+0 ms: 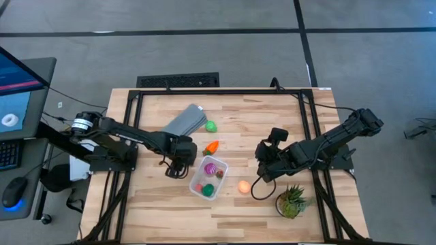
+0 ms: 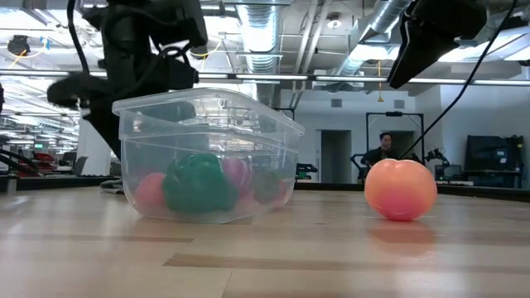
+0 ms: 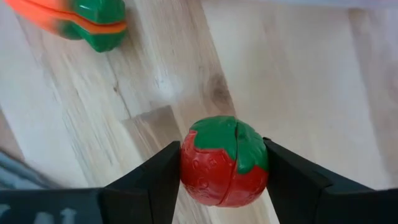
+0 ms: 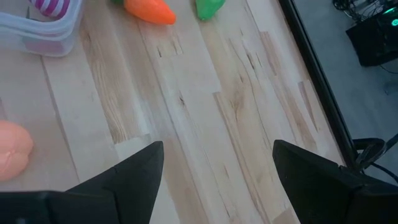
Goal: Pick and placing Produce into tupperware
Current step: Put the red strawberry into the transparent bin
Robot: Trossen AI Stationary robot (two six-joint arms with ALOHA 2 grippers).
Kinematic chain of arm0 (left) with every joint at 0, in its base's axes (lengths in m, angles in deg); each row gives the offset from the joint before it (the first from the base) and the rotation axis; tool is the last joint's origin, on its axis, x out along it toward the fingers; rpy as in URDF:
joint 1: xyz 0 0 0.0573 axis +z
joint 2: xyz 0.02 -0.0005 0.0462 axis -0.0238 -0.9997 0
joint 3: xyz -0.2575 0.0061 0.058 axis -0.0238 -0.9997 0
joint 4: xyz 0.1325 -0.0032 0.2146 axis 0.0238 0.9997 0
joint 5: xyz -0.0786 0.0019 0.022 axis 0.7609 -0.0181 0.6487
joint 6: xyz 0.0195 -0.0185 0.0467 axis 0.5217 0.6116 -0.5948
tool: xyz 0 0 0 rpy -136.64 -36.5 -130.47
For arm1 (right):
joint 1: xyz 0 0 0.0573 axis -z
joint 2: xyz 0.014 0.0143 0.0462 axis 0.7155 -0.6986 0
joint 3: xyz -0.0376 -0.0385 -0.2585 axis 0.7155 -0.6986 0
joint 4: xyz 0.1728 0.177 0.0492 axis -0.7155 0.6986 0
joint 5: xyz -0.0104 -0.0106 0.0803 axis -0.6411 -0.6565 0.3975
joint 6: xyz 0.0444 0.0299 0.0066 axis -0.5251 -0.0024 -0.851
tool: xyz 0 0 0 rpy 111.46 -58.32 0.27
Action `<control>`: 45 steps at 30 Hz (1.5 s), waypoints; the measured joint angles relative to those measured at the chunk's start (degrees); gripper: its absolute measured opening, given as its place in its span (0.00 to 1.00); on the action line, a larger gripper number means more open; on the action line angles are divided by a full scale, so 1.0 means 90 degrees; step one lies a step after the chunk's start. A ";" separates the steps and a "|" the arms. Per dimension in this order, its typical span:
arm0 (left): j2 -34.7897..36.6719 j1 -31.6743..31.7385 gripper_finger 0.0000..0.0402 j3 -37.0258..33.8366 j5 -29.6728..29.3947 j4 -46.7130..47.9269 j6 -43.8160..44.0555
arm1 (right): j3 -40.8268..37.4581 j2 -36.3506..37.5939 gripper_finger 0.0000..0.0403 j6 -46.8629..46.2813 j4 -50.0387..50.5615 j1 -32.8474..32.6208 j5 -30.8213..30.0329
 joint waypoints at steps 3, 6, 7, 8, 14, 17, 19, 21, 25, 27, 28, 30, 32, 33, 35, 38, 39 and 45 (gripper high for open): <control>0.0000 -0.0074 0.47 0.0357 -0.0002 0.0484 0.0155 | 0.0000 0.0000 0.81 0.0012 0.0000 0.0000 0.0000; 0.0000 -0.0160 0.47 0.0738 -0.0002 0.0912 0.0299 | 0.0000 0.0000 0.81 0.0012 0.0000 0.0000 0.0000; 0.0000 -0.0193 0.47 0.0873 -0.0010 0.0991 0.0339 | 0.0000 0.0001 0.81 0.0012 0.0002 0.0000 0.0000; 0.0000 -0.0224 0.47 0.1008 -0.0012 0.1067 0.0355 | 0.0000 0.0000 0.81 0.0012 0.0003 0.0000 0.0000; 0.0000 -0.0494 0.47 0.1709 0.0005 0.1215 0.0390 | 0.0000 0.0001 0.81 0.0009 0.0079 -0.0083 -0.0002; 0.0000 -0.0635 0.47 0.1986 0.0005 0.1216 0.0389 | 0.0000 0.0000 0.81 0.0007 0.0094 -0.0193 -0.0005; 0.0002 -0.0707 0.47 0.2115 0.0005 0.1143 0.0394 | 0.0000 0.0000 0.81 -0.0004 0.0094 -0.0279 -0.0012; 0.0002 -0.0777 0.47 0.2169 0.0007 0.0958 0.0392 | 0.0000 0.0000 0.81 -0.0008 0.0083 -0.0352 -0.0017; 0.0002 -0.0913 0.47 0.2177 0.0128 0.0400 0.0363 | 0.0000 0.0000 0.81 -0.0019 0.0021 -0.0485 -0.0020; 0.0002 -0.0959 0.47 0.2177 0.0155 0.0112 0.0294 | 0.0000 0.0000 0.81 -0.0065 -0.0009 -0.0543 -0.0022; 0.0002 -0.0978 0.47 0.2177 0.0155 0.0002 0.0253 | 0.0000 0.0000 0.81 -0.0078 -0.0016 -0.0573 -0.0024; 0.0002 -0.1004 0.47 0.2177 0.0165 -0.0198 0.0197 | 0.0000 0.0000 0.81 -0.0116 -0.0051 -0.0632 -0.0065; 0.0002 -0.1034 0.47 0.2172 0.0168 -0.0388 0.0180 | 0.0000 0.0000 0.81 -0.0158 -0.0051 -0.0700 -0.0143; 0.0007 -0.1042 0.47 0.2104 0.0170 -0.0577 0.0178 | 0.0000 0.0000 0.81 -0.0190 -0.0051 -0.0740 -0.0191; 0.0007 -0.1042 0.47 0.1908 0.0214 -0.0955 0.0131 | 0.0000 0.0000 0.81 -0.0233 -0.0053 -0.0809 -0.0214; 0.0007 -0.1042 0.47 0.1606 0.0292 -0.1377 0.0138 | 0.0000 0.0000 0.81 -0.0269 -0.0058 -0.0945 -0.0322; 0.0007 -0.1042 0.47 0.1492 0.0292 -0.1577 0.0164 | 0.0000 0.0000 0.81 -0.0289 -0.0058 -0.0990 -0.0386; 0.0005 -0.1042 0.47 0.0932 0.0295 -0.2468 0.0265 | 0.0000 0.0000 0.81 -0.0383 -0.0058 -0.1215 -0.0552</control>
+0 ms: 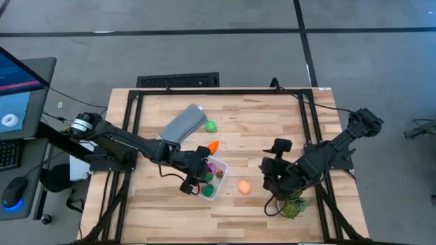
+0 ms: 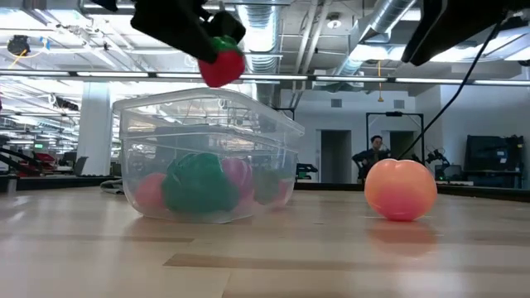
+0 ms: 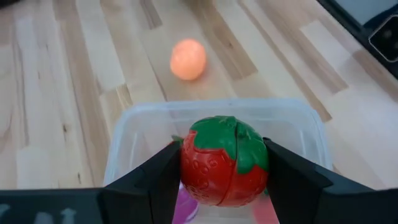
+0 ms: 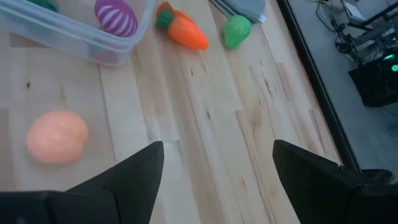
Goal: Pick and placing Produce into tupperware
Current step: Put the red strawberry into the transparent bin
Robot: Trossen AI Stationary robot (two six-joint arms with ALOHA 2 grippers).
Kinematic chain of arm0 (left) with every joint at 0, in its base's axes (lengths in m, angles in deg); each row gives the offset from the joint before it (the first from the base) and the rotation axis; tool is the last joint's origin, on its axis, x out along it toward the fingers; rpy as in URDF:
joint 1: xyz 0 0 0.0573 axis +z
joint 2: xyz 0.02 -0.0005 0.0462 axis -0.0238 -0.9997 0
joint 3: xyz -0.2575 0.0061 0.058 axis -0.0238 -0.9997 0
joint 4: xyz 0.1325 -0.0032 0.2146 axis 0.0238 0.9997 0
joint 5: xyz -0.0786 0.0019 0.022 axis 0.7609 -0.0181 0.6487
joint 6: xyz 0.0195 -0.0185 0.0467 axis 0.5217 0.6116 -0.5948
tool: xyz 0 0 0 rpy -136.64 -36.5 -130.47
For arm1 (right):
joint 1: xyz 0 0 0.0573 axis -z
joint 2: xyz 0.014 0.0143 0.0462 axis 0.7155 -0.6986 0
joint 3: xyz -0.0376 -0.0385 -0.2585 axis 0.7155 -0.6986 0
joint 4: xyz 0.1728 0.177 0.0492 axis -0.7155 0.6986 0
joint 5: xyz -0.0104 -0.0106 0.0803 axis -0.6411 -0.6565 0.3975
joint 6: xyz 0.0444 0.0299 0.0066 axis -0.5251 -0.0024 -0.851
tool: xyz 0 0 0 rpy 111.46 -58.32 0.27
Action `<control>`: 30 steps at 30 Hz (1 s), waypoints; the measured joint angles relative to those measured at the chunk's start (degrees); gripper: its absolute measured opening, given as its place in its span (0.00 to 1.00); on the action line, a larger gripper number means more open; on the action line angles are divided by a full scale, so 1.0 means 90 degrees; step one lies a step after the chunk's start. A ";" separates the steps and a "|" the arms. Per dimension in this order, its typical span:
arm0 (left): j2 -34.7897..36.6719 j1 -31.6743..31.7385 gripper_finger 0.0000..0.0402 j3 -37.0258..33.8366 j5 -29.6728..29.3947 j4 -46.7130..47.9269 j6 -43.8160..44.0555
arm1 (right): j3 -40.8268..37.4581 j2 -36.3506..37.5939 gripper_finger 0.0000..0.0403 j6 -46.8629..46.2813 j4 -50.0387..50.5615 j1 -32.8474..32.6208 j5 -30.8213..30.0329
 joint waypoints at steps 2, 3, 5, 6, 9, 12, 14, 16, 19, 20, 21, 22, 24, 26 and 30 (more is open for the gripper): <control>0.0000 0.0000 0.47 -0.0161 0.0001 -0.0199 0.0066 | 0.0000 0.0000 0.81 -0.0070 0.0001 -0.0052 -0.0043; 0.0000 0.0000 0.47 -0.0237 0.0001 -0.0323 0.0089 | 0.0000 0.0000 0.81 -0.0110 0.0002 -0.0074 -0.0066; 0.0000 0.0000 0.47 -0.0399 0.0001 -0.0665 0.0124 | 0.0000 0.0000 0.81 -0.0143 0.0002 -0.0129 -0.0142; 0.0000 0.0000 0.47 -0.0477 0.0001 -0.0774 0.0137 | 0.0000 0.0000 0.81 -0.0148 -0.0002 -0.0150 -0.0155; -0.0052 0.0000 0.47 -0.0645 0.0001 -0.0998 0.0232 | 0.0002 0.0000 0.81 -0.0188 -0.0010 -0.0205 -0.0157; -0.0106 0.0002 0.47 -0.0834 0.0011 -0.1259 0.0292 | 0.0002 0.0001 0.81 -0.0189 -0.0015 -0.0205 -0.0171; -0.0226 0.0002 0.47 -0.0910 0.0039 -0.1565 0.0320 | 0.0002 0.0000 0.81 -0.0205 -0.0018 -0.0205 -0.0182; -0.0229 0.0002 0.47 -0.0984 0.0040 -0.1475 0.0329 | 0.0002 0.0002 0.81 -0.0203 -0.0031 -0.0203 -0.0186; -0.0316 0.0010 0.47 -0.0967 0.0037 -0.1593 0.0342 | 0.0002 -0.0005 0.81 -0.0228 -0.0022 -0.0203 -0.0186; -0.0316 0.0010 0.47 -0.0971 0.0050 -0.1542 0.0340 | 0.0002 -0.0005 0.81 -0.0232 -0.0016 -0.0203 -0.0186; -0.0318 0.0010 0.47 -0.0972 0.0072 -0.1566 0.0340 | 0.0002 -0.0005 0.81 -0.0234 -0.0018 -0.0203 -0.0184; -0.0346 0.0021 0.47 -0.0969 0.0091 -0.1603 0.0340 | 0.0002 -0.0005 0.81 -0.0234 -0.0025 -0.0203 -0.0185; -0.0385 0.0050 0.47 -0.0968 0.0103 -0.1567 0.0341 | 0.0002 -0.0005 0.81 -0.0237 -0.0024 -0.0203 -0.0186; -0.0386 0.0073 0.48 -0.0974 0.0120 -0.1573 0.0362 | 0.0002 -0.0005 0.81 -0.0237 -0.0024 -0.0203 -0.0184; -0.0384 0.0080 0.54 -0.0972 0.0120 -0.1614 0.0364 | 0.0002 -0.0005 0.81 -0.0237 -0.0022 -0.0203 -0.0184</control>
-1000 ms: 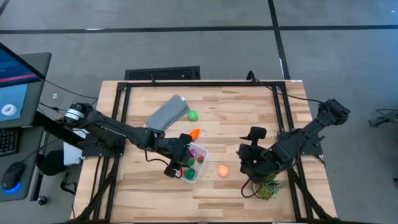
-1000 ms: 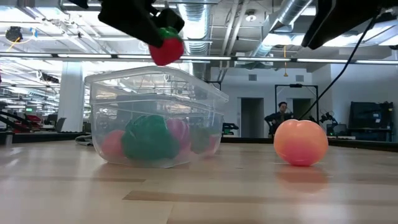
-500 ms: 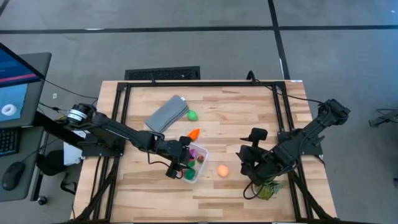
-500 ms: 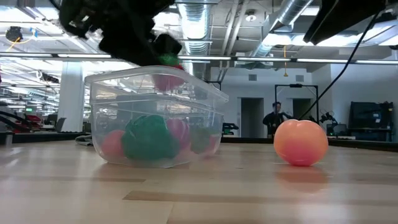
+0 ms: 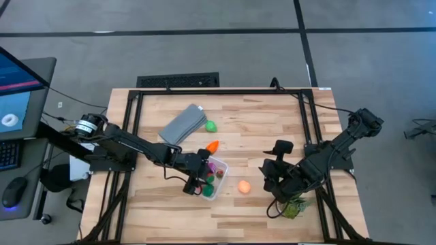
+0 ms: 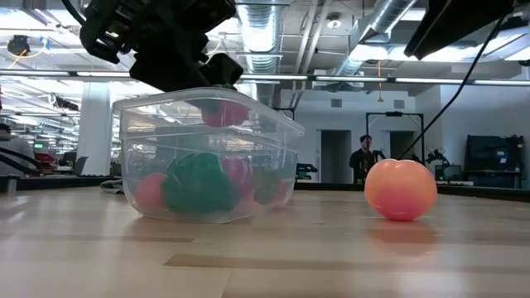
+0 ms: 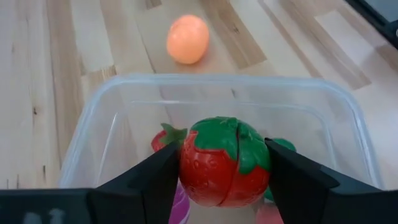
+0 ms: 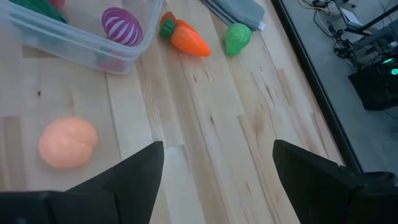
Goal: Pick and placing Produce into tupperware
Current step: Put the red strawberry into the transparent bin, then put the light brown peach into the transparent bin
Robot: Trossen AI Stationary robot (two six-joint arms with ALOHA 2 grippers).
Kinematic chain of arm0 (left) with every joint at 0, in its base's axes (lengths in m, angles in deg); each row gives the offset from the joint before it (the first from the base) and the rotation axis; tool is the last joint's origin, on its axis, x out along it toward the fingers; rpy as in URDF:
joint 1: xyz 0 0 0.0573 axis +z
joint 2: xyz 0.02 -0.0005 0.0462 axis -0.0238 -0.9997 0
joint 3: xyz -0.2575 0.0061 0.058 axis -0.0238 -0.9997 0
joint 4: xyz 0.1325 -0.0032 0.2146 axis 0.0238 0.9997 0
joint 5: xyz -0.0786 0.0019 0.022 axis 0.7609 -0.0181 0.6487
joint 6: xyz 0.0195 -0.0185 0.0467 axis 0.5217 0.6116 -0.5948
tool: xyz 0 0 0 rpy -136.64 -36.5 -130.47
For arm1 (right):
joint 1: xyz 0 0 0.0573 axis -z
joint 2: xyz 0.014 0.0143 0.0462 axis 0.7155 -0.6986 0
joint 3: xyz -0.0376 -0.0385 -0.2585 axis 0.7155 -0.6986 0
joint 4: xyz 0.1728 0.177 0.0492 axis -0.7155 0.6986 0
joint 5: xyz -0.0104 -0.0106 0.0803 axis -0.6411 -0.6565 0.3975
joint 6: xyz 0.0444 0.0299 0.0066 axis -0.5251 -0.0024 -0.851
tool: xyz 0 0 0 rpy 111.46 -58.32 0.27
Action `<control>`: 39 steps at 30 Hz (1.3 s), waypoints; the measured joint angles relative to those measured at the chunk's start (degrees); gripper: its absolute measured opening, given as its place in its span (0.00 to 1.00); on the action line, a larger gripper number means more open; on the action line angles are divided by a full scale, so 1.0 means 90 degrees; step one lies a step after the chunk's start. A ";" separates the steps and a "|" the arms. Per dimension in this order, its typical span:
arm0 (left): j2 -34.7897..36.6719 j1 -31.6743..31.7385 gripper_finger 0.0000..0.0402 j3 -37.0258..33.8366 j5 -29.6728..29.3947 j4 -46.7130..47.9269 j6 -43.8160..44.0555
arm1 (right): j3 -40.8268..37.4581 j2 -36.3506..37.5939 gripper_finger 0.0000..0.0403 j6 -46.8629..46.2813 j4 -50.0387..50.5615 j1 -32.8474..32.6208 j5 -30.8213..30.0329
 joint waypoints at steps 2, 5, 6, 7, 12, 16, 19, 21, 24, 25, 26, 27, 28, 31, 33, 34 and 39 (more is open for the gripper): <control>0.0000 0.0000 0.57 0.0002 0.0000 -0.0064 0.0000 | 0.0000 0.0000 0.81 0.0000 0.0003 0.0000 -0.0001; 0.0000 0.0010 0.62 0.0002 -0.0007 -0.0033 -0.0043 | 0.0000 0.0000 0.81 0.0000 0.0005 0.0000 0.0000; 0.0000 0.0013 0.63 0.0002 -0.0007 -0.0045 -0.0054 | 0.0000 0.0000 0.81 0.0000 0.0005 0.0000 0.0000; 0.0000 0.0019 0.65 0.0002 -0.0007 -0.0049 -0.0078 | 0.0000 0.0000 0.81 0.0002 0.0005 0.0000 0.0000; 0.0000 0.0051 0.70 0.0002 -0.0009 -0.0032 -0.0121 | 0.0000 0.0000 0.81 0.0000 0.0007 0.0000 0.0000; 0.0236 0.0144 0.71 0.0004 0.0225 0.0152 -0.0109 | 0.0000 0.0000 0.81 0.0001 -0.0026 0.0000 -0.0004; 0.0634 0.0209 0.71 0.0007 0.0275 0.0566 0.0003 | -0.0001 0.0000 0.81 0.0000 -0.0080 -0.0070 -0.0343; 0.0962 0.0225 0.71 0.0007 0.0265 0.0868 0.0105 | -0.0066 0.0000 0.81 0.0035 -0.0299 -0.0220 -0.0728; 0.1501 0.0226 0.71 0.0007 0.0270 0.1405 0.0320 | -0.0335 0.0000 0.81 0.0086 -0.0797 -0.0498 -0.1110; 0.1677 0.0218 0.71 0.0005 0.0270 0.1564 0.0389 | -0.0458 0.0000 0.81 0.0085 -0.0997 -0.0587 -0.1145; 0.1864 0.0185 0.71 -0.0042 0.0268 0.1681 0.0460 | -0.0586 -0.0003 0.81 0.0074 -0.1184 -0.0660 -0.1141; 0.2057 0.0167 0.71 -0.0108 0.0268 0.1724 0.0536 | -0.0717 -0.0005 0.81 0.0032 -0.1374 -0.0728 -0.1143; 0.2256 0.0136 0.71 -0.0221 0.0257 0.1692 0.0586 | -0.0849 -0.0005 0.81 -0.0025 -0.1582 -0.0779 -0.1138; 0.2878 0.0060 0.71 -0.0664 0.0215 0.1612 0.0784 | -0.1168 -0.0007 0.81 -0.0101 -0.2152 -0.0880 -0.1119; 0.3338 0.0020 0.71 -0.0979 0.0143 0.1482 0.0959 | -0.1354 -0.0005 0.81 0.0033 -0.2681 -0.0887 -0.1094; 0.3583 -0.0019 0.71 -0.1150 0.0071 0.1452 0.1056 | -0.1439 -0.0007 0.81 0.0166 -0.2968 -0.0837 -0.0983; 0.4839 -0.0338 0.71 -0.2105 -0.0377 0.0861 0.1315 | -0.1869 -0.0007 0.81 0.1039 -0.4824 -0.0274 0.0431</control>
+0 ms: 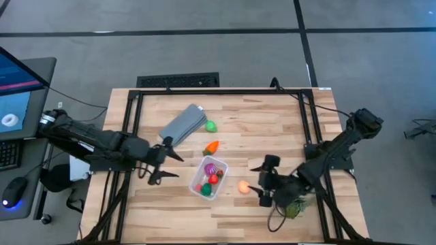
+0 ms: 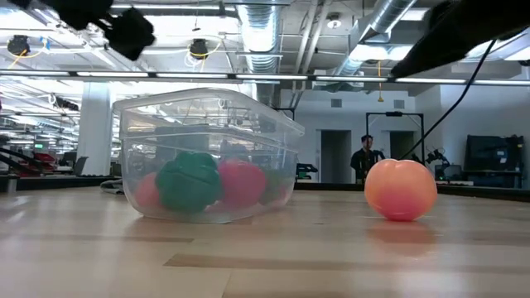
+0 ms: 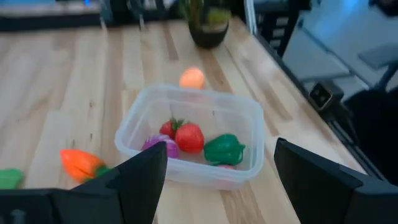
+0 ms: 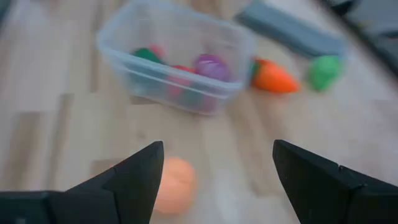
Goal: Pick and placing Produce into tupperware
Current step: Put the light brown peach into the transparent bin
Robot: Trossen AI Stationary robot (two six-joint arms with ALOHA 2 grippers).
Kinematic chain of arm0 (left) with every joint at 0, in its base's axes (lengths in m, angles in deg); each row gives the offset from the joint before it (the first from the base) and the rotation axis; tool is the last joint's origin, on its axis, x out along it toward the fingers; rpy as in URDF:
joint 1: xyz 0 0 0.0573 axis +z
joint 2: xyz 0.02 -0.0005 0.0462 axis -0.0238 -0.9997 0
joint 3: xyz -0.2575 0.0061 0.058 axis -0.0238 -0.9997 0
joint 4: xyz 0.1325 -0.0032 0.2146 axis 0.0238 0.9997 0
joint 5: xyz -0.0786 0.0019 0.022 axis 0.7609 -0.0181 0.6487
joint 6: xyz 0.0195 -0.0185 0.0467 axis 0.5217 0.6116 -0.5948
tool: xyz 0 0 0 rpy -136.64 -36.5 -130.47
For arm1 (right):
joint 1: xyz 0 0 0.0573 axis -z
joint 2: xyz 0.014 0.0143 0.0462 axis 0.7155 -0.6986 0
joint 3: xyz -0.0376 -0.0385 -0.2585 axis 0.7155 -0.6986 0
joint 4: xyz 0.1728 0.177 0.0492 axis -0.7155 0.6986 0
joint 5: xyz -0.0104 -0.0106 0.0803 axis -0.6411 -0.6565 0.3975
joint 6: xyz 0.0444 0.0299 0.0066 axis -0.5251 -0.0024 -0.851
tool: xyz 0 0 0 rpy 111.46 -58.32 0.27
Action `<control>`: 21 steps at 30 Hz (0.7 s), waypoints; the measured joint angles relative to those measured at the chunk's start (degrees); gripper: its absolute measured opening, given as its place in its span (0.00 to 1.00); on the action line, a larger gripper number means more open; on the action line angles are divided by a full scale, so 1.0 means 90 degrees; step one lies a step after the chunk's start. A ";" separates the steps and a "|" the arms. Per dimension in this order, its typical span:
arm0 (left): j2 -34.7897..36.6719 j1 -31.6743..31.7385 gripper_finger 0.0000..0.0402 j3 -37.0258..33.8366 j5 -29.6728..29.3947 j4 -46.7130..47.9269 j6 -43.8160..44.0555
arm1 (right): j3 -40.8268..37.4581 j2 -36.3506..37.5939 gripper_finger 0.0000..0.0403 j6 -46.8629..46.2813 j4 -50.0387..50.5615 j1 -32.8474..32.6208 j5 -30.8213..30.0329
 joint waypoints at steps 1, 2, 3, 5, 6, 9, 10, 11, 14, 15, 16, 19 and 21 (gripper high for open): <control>0.0262 -0.0089 0.71 -0.0177 -0.0123 -0.0109 0.0014 | -0.0081 0.0000 0.81 0.0187 -0.0318 0.0136 0.0295; 0.0531 -0.0170 0.71 -0.0355 -0.0278 -0.0149 0.0026 | -0.0124 0.0000 0.81 0.0335 -0.0562 0.0266 0.0582; 0.0781 -0.0257 0.71 -0.0509 -0.0444 -0.0156 0.0047 | -0.0147 0.0000 0.81 0.0413 -0.0757 0.0393 0.0834; 0.1241 -0.0415 0.71 -0.0800 -0.0772 -0.0173 0.0123 | -0.0154 0.0000 0.81 0.0497 -0.0840 0.0633 0.1239; 0.1465 -0.0489 0.71 -0.0943 -0.0910 -0.0127 0.0159 | -0.0158 0.0000 0.81 0.0505 -0.0821 0.0738 0.1407; 0.2069 -0.0690 0.71 -0.1341 -0.1162 -0.0116 0.0279 | -0.0158 0.0000 0.81 0.0387 -0.0775 0.1044 0.1998; 0.2251 -0.0747 0.71 -0.1463 -0.1265 -0.0082 0.0306 | -0.0158 -0.0011 0.81 0.0351 -0.0766 0.1151 0.2267; 0.2404 -0.0801 0.71 -0.1584 -0.1342 -0.0083 0.0329 | -0.0156 -0.0054 0.81 0.0308 -0.0784 0.1255 0.2528; 0.2853 -0.0926 0.71 -0.1893 -0.1613 -0.0036 0.0347 | -0.0158 -0.0222 0.81 0.0236 -0.0766 0.1527 0.3164; 0.2965 -0.0957 0.71 -0.1976 -0.1663 -0.0041 0.0369 | -0.0154 -0.0305 0.81 0.0236 -0.0780 0.1599 0.3302; 0.3082 -0.0988 0.71 -0.2060 -0.1717 -0.0042 0.0392 | -0.0154 -0.0397 0.81 0.0237 -0.0765 0.1660 0.3434; 0.3358 -0.1024 0.71 -0.2239 -0.1780 0.0018 0.0455 | -0.0146 -0.0738 0.81 0.0241 -0.0815 0.1819 0.3785; 0.3476 -0.1027 0.71 -0.2308 -0.1793 0.0048 0.0496 | -0.0146 -0.0953 0.81 0.0239 -0.0792 0.1891 0.3990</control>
